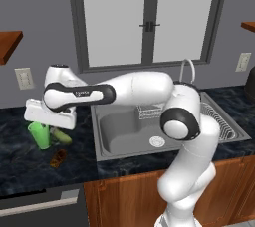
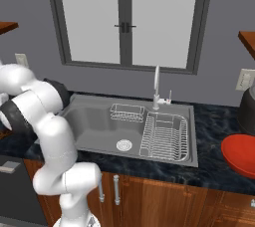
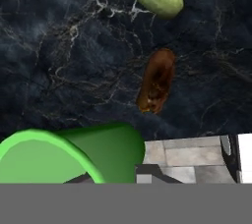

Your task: Remove the cucumber and sweet potato from the sink. Then move the bowl and cup from the counter to the sink for washing.

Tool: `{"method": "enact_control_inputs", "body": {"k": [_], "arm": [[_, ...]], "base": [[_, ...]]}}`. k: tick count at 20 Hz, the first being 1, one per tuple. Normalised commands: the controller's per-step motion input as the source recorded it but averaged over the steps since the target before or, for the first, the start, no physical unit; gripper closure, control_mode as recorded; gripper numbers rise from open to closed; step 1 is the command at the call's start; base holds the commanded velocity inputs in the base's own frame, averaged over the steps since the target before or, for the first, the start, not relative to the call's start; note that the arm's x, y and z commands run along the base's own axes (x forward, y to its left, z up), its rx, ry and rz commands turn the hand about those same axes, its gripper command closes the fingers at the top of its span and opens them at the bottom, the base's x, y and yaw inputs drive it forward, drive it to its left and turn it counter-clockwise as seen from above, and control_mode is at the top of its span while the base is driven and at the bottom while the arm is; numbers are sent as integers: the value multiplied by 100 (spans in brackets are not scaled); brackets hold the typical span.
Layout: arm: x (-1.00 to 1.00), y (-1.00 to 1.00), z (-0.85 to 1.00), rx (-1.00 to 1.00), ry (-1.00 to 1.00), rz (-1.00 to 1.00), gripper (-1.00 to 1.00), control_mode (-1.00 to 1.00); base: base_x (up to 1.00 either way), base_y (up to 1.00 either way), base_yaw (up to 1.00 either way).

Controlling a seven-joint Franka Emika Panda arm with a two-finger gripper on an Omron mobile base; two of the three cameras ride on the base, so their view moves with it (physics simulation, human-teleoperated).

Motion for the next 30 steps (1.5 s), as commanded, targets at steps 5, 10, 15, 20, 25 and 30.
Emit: {"method": "enact_control_inputs", "body": {"k": [5, 10, 15, 20, 25, 30], "arm": [[-10, -39, 33, 0, -6, 0, 100, -100], [-9, -42, 29, 1, -1, -2, 100, -100], [-7, -45, 21, 4, 0, -4, 100, -100], [-3, -44, 15, 5, 0, -3, 100, -100], [0, -44, 9, 4, 0, -1, 100, -100], [0, -44, 6, 1, 0, -2, 100, -100]], "base": [[0, 0, 0], [0, 0, 0], [0, 0, 0], [0, 0, 0], [0, 0, 0], [0, 0, 0]]}}
